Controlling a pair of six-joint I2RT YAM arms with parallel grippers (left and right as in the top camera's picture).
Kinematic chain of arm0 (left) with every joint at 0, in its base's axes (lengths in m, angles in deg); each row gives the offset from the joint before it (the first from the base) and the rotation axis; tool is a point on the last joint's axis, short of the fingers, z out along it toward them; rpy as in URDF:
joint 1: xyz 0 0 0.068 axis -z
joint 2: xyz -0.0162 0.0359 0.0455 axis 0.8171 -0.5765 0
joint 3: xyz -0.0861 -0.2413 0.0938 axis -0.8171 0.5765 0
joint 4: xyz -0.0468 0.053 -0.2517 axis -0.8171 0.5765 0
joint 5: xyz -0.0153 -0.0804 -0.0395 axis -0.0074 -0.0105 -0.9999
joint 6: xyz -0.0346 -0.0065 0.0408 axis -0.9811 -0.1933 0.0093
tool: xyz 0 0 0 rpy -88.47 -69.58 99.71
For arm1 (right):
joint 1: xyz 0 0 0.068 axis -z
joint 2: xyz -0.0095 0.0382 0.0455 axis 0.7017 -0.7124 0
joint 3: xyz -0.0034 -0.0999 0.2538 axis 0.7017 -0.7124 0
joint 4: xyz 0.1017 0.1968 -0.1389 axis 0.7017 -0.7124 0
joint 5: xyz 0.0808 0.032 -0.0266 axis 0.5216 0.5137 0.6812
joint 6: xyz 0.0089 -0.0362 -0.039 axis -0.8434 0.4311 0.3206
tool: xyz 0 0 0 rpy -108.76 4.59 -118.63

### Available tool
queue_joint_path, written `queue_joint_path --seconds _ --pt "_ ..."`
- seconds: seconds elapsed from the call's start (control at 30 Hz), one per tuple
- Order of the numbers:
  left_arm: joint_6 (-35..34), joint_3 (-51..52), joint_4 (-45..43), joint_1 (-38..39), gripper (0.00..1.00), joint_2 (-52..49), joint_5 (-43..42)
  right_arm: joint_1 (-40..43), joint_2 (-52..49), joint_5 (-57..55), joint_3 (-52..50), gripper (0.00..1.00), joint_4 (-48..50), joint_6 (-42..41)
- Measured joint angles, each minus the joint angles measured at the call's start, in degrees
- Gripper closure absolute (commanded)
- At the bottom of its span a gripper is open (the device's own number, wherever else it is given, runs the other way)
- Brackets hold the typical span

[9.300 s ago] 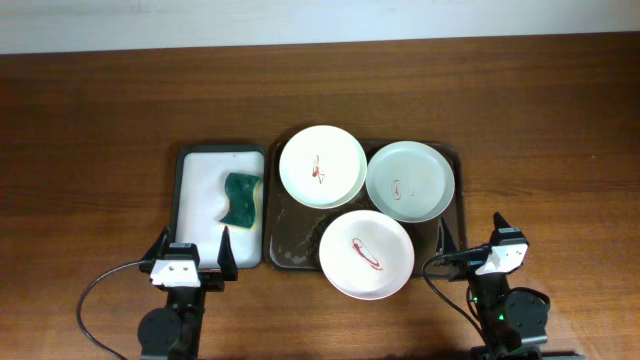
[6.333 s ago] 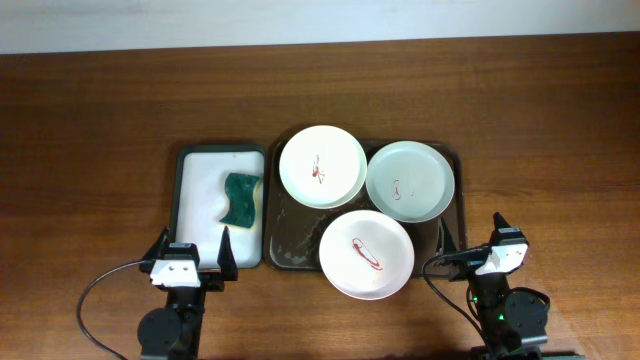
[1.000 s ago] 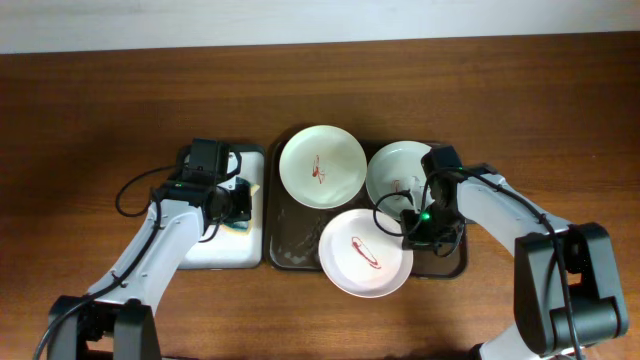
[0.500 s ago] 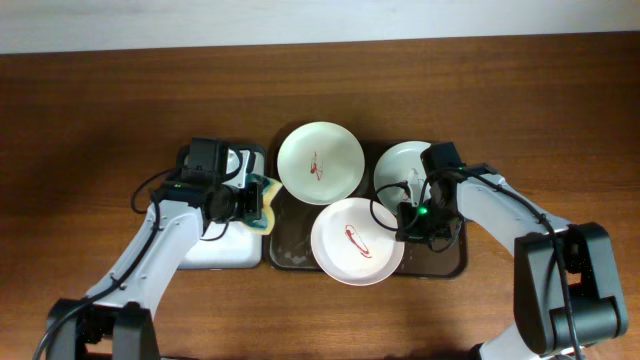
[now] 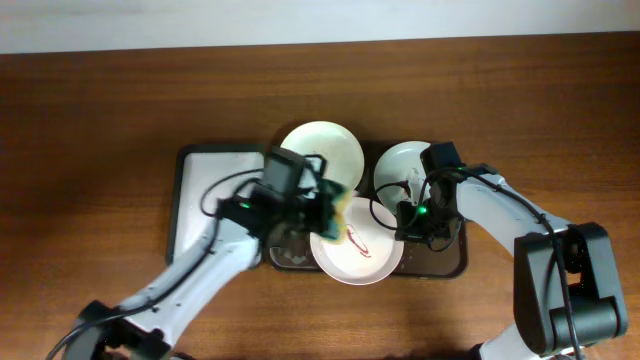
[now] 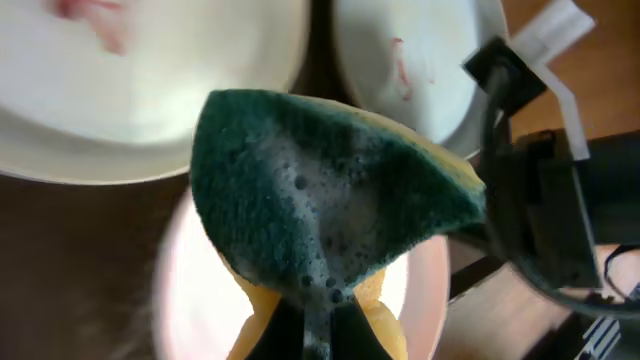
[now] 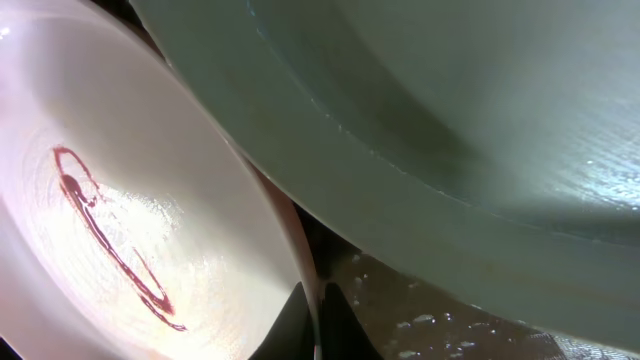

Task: Clean dirty plates on tray and stack at the side
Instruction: 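Scrub the pink plate with the sponge in the left gripper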

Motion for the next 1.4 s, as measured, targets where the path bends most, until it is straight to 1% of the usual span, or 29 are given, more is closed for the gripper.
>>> queue_joint_path --seconds 0.1,0.13,0.27,0.33,0.43,0.63,0.83,0.93,1.13,1.23,1.4 --pt "-4.11 -0.04 -3.50 4.83 1.00 -2.10 4.04 0.00 -0.02 0.02 0.00 0.96 0.02 -0.02" --pt "-6.62 -0.09 -4.39 6.95 1.00 -3.52 6.95 0.00 0.00 0.02 0.00 0.96 0.00 0.00" --pt "-13.03 -0.09 -4.85 10.45 1.00 -6.05 11.80 0.00 0.00 0.02 0.00 0.96 0.02 -0.02" --pt "-16.61 -0.09 -6.99 11.78 1.00 -7.67 13.62 0.00 0.00 0.02 0.00 0.96 0.02 -0.02" --pt "-19.32 -0.09 -10.01 13.07 1.00 -9.35 15.28 0.00 0.00 0.02 0.00 0.96 0.11 -0.02" --pt "-20.96 -0.11 -10.78 15.52 1.00 -13.14 18.99 0.00 -0.02 0.02 0.00 0.96 0.22 -0.02" --pt "-21.31 -0.39 -12.79 16.63 1.00 -14.86 20.59 0.00 -0.02 0.02 0.00 0.96 0.26 -0.04" --pt "-21.35 -1.09 -11.04 16.81 1.00 -15.02 22.03 0.00 0.00 0.04 0.00 0.96 0.26 -0.02" --pt "-21.55 -2.14 -6.93 17.35 1.00 -15.02 28.52 -0.11 -0.02 0.39 0.00 0.96 0.48 -0.11" --pt "-21.55 -2.14 -6.51 16.98 1.00 -14.88 30.03 -0.11 -0.02 0.46 0.00 0.96 0.66 -0.20" --pt "-21.53 -2.01 -5.44 14.75 1.00 -13.90 30.03 -0.11 -0.02 0.85 0.00 0.96 0.72 -0.24"
